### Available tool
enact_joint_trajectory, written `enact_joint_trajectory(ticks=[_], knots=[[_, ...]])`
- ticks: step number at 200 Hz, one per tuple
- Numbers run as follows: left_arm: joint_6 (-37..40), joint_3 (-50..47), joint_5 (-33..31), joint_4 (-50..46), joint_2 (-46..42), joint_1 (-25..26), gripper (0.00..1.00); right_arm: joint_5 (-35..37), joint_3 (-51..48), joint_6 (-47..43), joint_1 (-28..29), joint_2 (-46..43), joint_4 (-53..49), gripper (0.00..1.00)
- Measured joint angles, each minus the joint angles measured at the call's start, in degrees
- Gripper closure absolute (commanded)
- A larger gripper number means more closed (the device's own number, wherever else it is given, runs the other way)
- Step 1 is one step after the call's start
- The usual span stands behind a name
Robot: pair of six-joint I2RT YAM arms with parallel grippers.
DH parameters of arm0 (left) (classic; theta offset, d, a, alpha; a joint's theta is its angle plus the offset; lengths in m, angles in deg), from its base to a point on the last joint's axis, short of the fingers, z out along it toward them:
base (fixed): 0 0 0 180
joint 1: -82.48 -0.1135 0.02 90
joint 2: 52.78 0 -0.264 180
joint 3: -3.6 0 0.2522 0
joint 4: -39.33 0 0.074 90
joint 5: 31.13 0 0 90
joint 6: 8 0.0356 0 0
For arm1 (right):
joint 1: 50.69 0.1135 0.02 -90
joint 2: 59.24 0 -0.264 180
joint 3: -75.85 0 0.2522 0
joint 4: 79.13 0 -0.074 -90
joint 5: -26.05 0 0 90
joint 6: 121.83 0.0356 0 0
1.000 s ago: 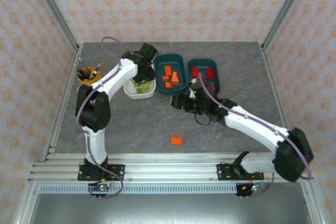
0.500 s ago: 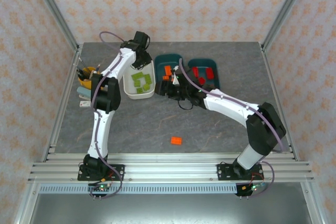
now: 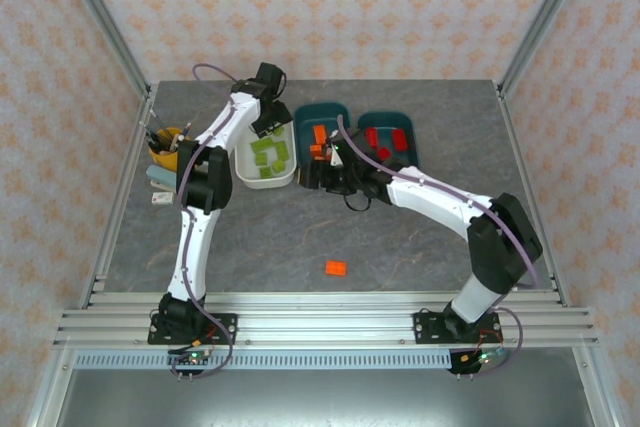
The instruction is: Sort the legos into containers by color
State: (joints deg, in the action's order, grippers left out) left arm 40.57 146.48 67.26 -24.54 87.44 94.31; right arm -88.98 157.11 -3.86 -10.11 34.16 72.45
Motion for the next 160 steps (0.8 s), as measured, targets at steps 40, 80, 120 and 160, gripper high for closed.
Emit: enact_joint_trajectory(ticks=[40,80,120,160], knots=[[0.6,-12.2,-0.1,0.7,-12.1,0.5,0.30,5.8,2.3,-4.7,1.4,-2.6,-15.7,0.31],[0.8,-29.7,-0.8,3.9,-32.5,5.4,0.26,9.3,3.1,-2.9,6.1,-3.7,-29.5,0.26],[0.7,-49.5,-0.9,6.0,-50.0,13.8,0.23,10.7,2.3,4.3,12.9,-3.7,-36.4,0.19],[-0.8,-67.2,-1.0,5.3,-65.8,19.3,0.20,11.0,-1.7,14.4,15.5,-3.5,-35.9,0.15]])
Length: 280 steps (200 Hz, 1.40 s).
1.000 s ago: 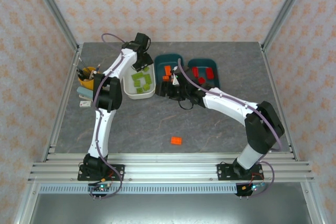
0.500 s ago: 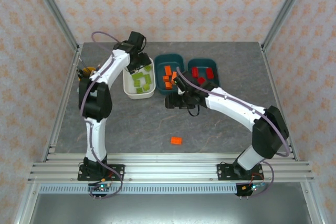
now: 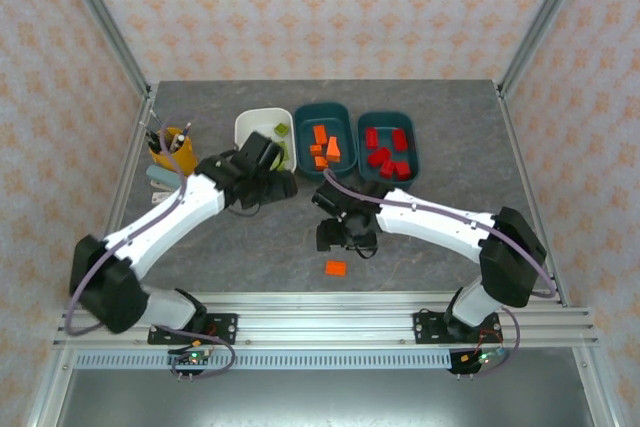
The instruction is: Sort the legos into containers by color
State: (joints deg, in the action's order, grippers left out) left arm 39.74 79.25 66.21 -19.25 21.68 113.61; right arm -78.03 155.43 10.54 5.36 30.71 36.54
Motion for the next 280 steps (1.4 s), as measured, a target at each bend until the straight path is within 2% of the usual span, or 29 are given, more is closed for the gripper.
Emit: enact_joint_trajectory(ticks=[46,100,166,239,280], knots=[[-1.9,-12.3,1.5,-2.4,-18.5,1.5,0.18,0.0,-2.4,8.5,3.3,3.3,3.9,0.14],[-2.9,-18.4,5.5,-3.8,-30.4,1.5,0.18,0.9,-3.5,14.5,5.7,8.0,6.7,0.19],[-4.8,-24.6,12.9,-3.4,-36.8,1.5,0.18,2.2,-3.5,17.0,6.0,11.9,7.6,0.28],[-6.9,-27.7,14.9,-3.7,-41.6,1.5,0.19,3.1,-3.2,18.2,6.2,12.1,6.9,0.55],[-7.5,-28.6,15.0,-3.4,-41.6,1.5,0.19,6.0,-2.0,18.0,6.2,11.8,6.2,0.56]])
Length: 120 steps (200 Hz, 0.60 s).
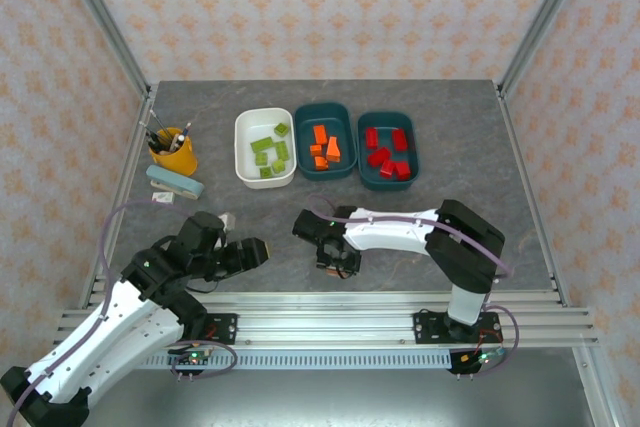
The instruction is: Sort the legos into containers by color
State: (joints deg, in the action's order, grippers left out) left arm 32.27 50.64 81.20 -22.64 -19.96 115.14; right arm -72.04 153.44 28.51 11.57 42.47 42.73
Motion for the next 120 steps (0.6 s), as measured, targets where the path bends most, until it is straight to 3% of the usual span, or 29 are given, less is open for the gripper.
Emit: enact_joint_trajectory(ticks=[44,85,120], knots=[[-0.6,2.0,-0.5,3.0,5.6,0.0,0.19,3.8,7.6,-3.5,-3.3,-4.8,-3.2,0.58],[-1.9,6.3,-3.1,10.0,15.3,0.0,0.19,3.8,17.2,-8.3,-14.4,-5.7,-2.3,0.59],[-2.8,10.4,-3.3,15.1,24.5,-1.5,0.19,0.9,27.0,-9.0,-22.6,0.6,0.6,0.59]])
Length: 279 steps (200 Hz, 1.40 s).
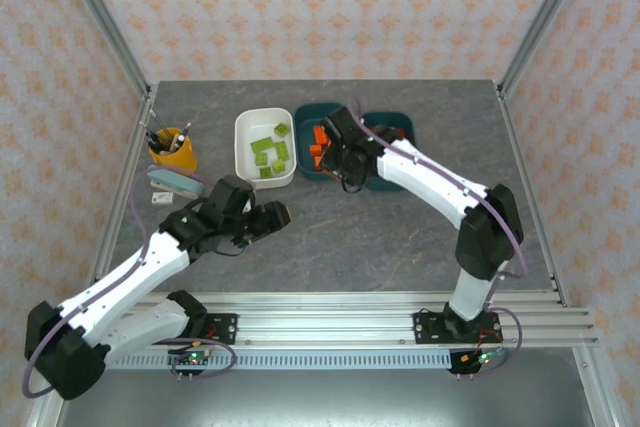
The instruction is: Sort the legos into containers by color
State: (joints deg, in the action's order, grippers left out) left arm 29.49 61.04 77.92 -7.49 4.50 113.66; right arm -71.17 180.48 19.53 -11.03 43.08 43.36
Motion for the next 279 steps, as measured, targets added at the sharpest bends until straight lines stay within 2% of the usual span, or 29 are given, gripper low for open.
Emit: enact_joint_trajectory(ticks=[49,72,116,157,213,231,258,279], knots=[[0.0,5.6,1.7,6.6,9.0,-9.2,0.19,-4.5,14.6,3.8,-5.2,15.3,3.0,0.59],[0.4,8.2,2.8,9.0,12.6,-11.8,0.19,-5.5,19.7,7.2,-6.4,21.0,4.1,0.59],[1.6,12.7,3.6,11.6,17.7,-13.7,0.19,-6.6,29.0,13.0,-7.7,29.8,6.1,0.59],[2.4,13.3,4.2,11.8,18.6,-14.1,0.19,-7.8,37.8,17.2,-8.6,37.2,7.4,0.59],[3.8,13.3,4.6,11.2,18.6,-14.8,0.19,-9.4,43.5,21.9,-8.8,43.8,9.5,0.58],[4.2,13.3,4.6,10.9,18.6,-14.8,0.19,-10.0,44.2,23.1,-8.7,45.2,10.0,0.54],[4.6,13.3,4.6,10.3,18.6,-14.8,0.19,-10.9,44.9,24.7,-8.8,45.6,10.4,0.37],[4.6,13.3,4.6,10.1,18.6,-14.8,0.19,-10.9,45.4,24.4,-8.9,45.6,10.2,0.31]])
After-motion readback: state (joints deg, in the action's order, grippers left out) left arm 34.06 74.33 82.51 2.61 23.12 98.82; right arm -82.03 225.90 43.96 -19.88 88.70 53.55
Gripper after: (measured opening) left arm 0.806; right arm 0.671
